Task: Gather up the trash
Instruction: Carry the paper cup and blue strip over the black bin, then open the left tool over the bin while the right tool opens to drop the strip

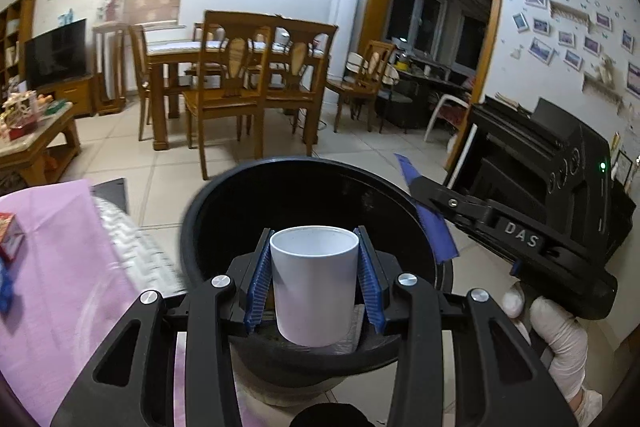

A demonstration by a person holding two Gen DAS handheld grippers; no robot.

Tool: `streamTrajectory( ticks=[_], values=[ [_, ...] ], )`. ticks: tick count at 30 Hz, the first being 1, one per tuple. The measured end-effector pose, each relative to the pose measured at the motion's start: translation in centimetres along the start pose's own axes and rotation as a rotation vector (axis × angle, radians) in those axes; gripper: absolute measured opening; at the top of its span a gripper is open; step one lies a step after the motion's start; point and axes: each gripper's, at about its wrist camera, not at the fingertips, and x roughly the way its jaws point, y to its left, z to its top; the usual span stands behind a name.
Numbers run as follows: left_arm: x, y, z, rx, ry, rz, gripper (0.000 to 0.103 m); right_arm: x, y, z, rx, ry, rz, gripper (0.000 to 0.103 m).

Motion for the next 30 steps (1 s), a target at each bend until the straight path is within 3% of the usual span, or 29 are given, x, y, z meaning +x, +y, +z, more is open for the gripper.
streamTrajectory(
  ticks=[12,30],
  values=[
    [3.9,-1.0,-0.4,0.036,0.063,-0.006,0.04,3.8,-1.0,-1.1,0.003,0.015,-0.054,0.014],
    [4.8,-2.0,-0.3,0.076,0.104,0.025,0.04,5.6,-0.8,-2.0,0.011,0.033,-0.077,0.014]
  ],
)
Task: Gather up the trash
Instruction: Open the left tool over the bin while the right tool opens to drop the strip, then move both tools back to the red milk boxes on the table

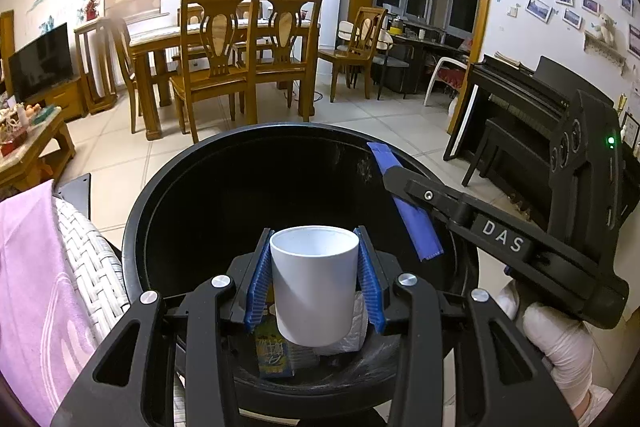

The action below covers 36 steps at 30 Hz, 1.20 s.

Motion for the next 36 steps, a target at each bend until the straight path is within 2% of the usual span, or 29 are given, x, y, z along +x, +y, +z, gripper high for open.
streamTrajectory(
  ticks=[7,9,10,11,12,13,14,15,19,20,22,27,32,36],
  values=[
    [0.2,0.0,0.1,0.002,0.01,0.008,0.041,0.1,0.3,-0.2,-0.004,0.005,0.004,0.016],
    [0.4,0.0,0.2,0.005,0.013,0.014,0.042,0.2,0.5,-0.3,-0.011,0.009,0.006,0.02],
    [0.4,-0.1,0.1,0.005,0.013,0.016,0.048,0.3,0.6,-0.3,-0.015,0.009,0.012,0.022],
    [0.4,-0.1,0.1,0.005,0.01,0.024,0.055,0.1,0.5,-0.3,-0.019,0.007,0.018,0.031],
    [0.3,-0.2,0.2,0.006,0.001,0.032,0.069,0.1,0.8,-0.3,-0.025,-0.002,0.025,0.043],
    [0.1,-0.2,0.2,0.006,-0.009,0.037,0.079,-0.2,1.0,-0.4,-0.031,-0.012,0.029,0.051],
    [-0.1,-0.2,0.3,0.006,-0.025,0.038,0.081,-0.3,1.2,-0.4,-0.037,-0.023,0.031,0.067],
    [-0.2,-0.1,0.3,0.003,-0.03,0.039,0.084,-0.5,1.3,-0.4,-0.032,-0.039,0.03,0.072],
    [-0.1,0.3,0.3,-0.012,-0.027,0.042,0.085,-1.2,0.7,-0.3,0.011,-0.078,0.064,0.072],
    [-0.1,0.3,0.2,-0.013,-0.029,0.041,0.086,-1.6,0.5,-0.2,0.016,-0.092,0.064,0.075],
    [-0.2,0.3,0.2,-0.01,-0.032,0.046,0.097,-2.3,0.2,-0.2,0.027,-0.118,0.066,0.079],
    [-0.4,-0.1,0.2,0.008,-0.041,0.056,0.098,-3.4,0.0,-0.2,0.07,-0.152,0.084,0.097],
    [-1.5,0.6,0.1,-0.015,-0.047,0.061,0.098,-3.9,1.0,0.0,0.068,-0.145,0.077,0.098],
    [-3.9,3.0,-0.3,-0.089,-0.054,0.054,0.098,-3.8,2.4,-0.1,0.048,-0.128,0.088,0.098]
  ],
)
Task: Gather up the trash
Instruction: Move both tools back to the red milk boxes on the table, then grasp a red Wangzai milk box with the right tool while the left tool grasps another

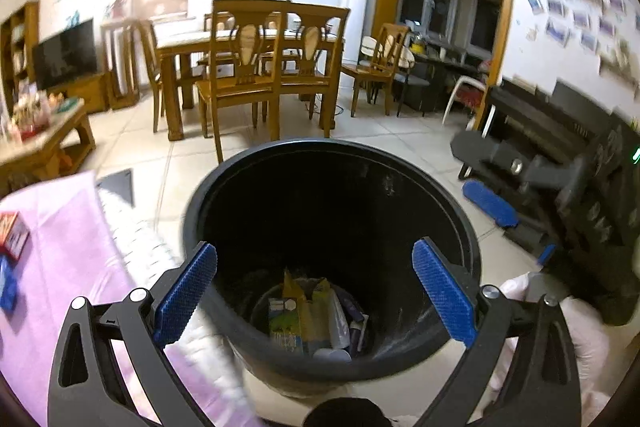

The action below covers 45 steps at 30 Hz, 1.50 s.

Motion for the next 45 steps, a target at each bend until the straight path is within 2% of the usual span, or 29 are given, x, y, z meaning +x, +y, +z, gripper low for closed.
streamTrajectory(
  ticks=[6,13,15,19,22,25,29,30,31,33,39,43,44,45],
  values=[
    [-5.7,7.3,-0.1,-0.115,-0.054,0.107,0.098,1.5,3.3,-1.4,-0.063,0.074,0.056,0.098],
    [-10.8,21.3,-1.4,-0.335,-0.054,0.365,0.098,3.8,10.0,-4.1,-0.172,0.181,0.153,0.098],
    [-11.2,25.0,-1.6,-0.366,-0.031,0.449,0.098,4.6,12.3,-5.0,-0.201,0.213,0.187,0.098],
    [-10.4,30.5,-2.0,-0.419,0.051,0.508,0.098,6.4,16.6,-6.5,-0.254,0.28,0.243,0.098],
    [-9.7,33.0,-2.6,-0.439,0.096,0.52,0.098,8.8,20.7,-7.3,-0.339,0.362,0.289,0.098],
    [-8.8,34.8,-2.8,-0.452,0.127,0.502,0.098,11.9,25.6,-8.3,-0.469,0.431,0.31,0.098],
    [-8.5,35.9,-2.9,-0.463,0.116,0.465,0.097,17.7,31.0,-9.7,-0.638,0.524,0.294,0.098],
    [-8.6,36.2,-3.1,-0.47,0.11,0.456,0.092,18.9,32.1,-10.1,-0.667,0.543,0.297,0.097],
    [-8.4,36.6,-3.5,-0.484,0.113,0.436,0.077,20.9,33.5,-10.9,-0.71,0.58,0.309,0.097],
    [-7.8,37.4,-4.0,-0.507,0.142,0.389,0.063,23.7,34.3,-12.5,-0.774,0.631,0.276,0.097],
    [-8.8,37.2,-4.3,-0.502,0.115,0.351,0.062,30.6,36.9,-16.4,-0.933,0.706,0.255,0.098],
    [-8.9,37.7,-4.2,-0.516,0.108,0.331,0.062,33.2,37.2,-18.5,-0.991,0.738,0.27,0.097],
    [-8.8,37.9,-4.2,-0.521,0.107,0.326,0.062,33.9,37.3,-19.1,-1.002,0.749,0.274,0.092],
    [-8.8,38.1,-4.2,-0.529,0.105,0.324,0.063,34.4,37.5,-19.5,-1.005,0.769,0.28,0.08]
  ],
)
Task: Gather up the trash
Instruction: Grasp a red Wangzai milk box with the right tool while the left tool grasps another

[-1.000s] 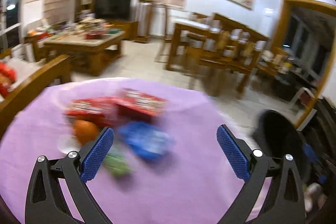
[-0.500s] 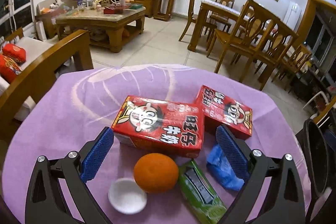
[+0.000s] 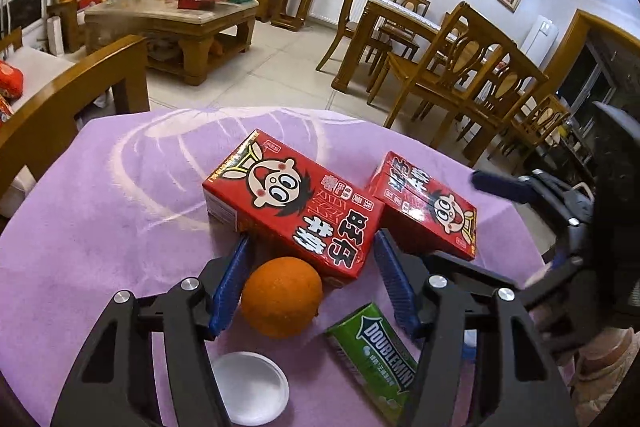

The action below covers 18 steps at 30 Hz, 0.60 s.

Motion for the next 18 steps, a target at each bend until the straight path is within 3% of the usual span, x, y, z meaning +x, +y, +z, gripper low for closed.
streamTrajectory(
  ticks=[2,5,10,12,14,18],
  values=[
    [0.0,0.3,0.2,-0.028,0.001,-0.025,0.063,1.5,0.0,0.6,0.012,0.04,0.026,0.059],
    [-0.5,0.7,0.4,-0.04,-0.02,-0.029,0.063,2.1,-0.1,0.3,0.048,0.052,0.051,0.051],
    [-0.7,1.9,0.6,-0.102,-0.029,-0.061,0.065,-1.1,-1.7,-1.3,0.276,-0.04,0.099,0.051],
    [-1.0,2.3,1.0,-0.124,-0.04,-0.066,0.077,-3.0,-2.2,-2.8,0.367,-0.092,0.123,0.051],
    [-0.7,2.2,1.7,-0.119,-0.036,-0.014,0.084,-4.9,-2.5,-4.3,0.441,-0.148,0.139,0.051],
    [1.5,2.1,3.2,-0.141,0.039,0.029,0.085,-7.8,-2.5,-6.9,0.521,-0.258,0.113,0.051]
  ],
)
